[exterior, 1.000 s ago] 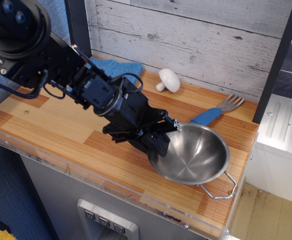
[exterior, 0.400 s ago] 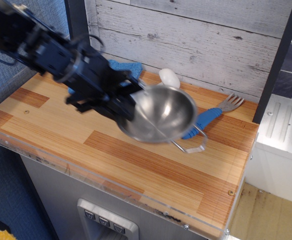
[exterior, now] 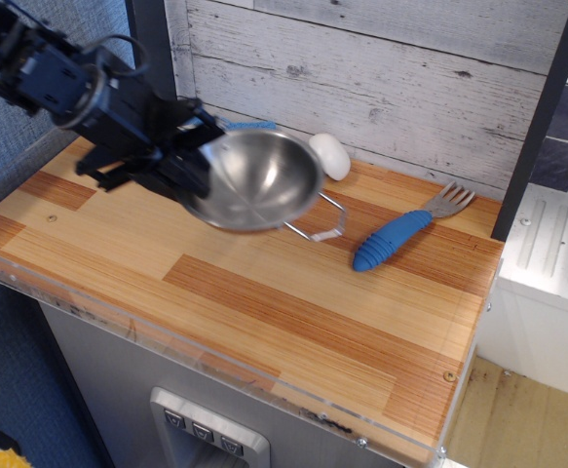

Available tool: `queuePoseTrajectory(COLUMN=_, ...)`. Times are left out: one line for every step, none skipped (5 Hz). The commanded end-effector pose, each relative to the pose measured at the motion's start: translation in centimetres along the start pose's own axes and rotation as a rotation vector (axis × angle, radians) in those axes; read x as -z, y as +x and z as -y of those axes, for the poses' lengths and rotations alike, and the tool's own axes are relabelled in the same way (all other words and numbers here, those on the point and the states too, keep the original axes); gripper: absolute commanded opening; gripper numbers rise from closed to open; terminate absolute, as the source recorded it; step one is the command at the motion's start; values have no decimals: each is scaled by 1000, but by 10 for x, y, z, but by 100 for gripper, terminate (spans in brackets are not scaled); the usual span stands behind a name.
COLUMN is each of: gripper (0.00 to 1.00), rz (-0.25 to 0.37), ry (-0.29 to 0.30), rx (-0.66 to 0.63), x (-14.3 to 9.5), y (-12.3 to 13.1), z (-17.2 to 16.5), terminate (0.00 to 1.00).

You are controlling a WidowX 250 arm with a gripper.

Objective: Put the pot on the cloth.

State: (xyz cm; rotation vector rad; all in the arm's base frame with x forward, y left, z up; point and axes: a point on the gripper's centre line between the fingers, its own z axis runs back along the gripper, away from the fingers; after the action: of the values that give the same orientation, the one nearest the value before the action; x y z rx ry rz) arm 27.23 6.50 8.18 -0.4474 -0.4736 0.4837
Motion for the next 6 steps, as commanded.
queuePoseTrajectory(gripper=0, rz=111, ry=45, rx=-88, x=-1, y=39, z=-37, terminate=0)
queuePoseTrajectory(gripper=0, rz=126, ry=67, rx=-118, x=7, y=54, z=-49, terminate=0)
queuePoseTrajectory(gripper=0, rz=148, ry=58, rx=-150, x=21, y=65, z=-58, terminate=0)
queuePoseTrajectory(gripper=0, rz=163, ry=58, rx=-162, x=27, y=74, z=-61, terminate=0)
queuePoseTrajectory(gripper=0, rz=174, ry=65, rx=-158, x=36, y=88, z=-60, terminate=0)
queuePoseTrajectory(gripper=0, rz=170, ry=79, rx=-154, x=42, y=93, z=-62, terminate=0)
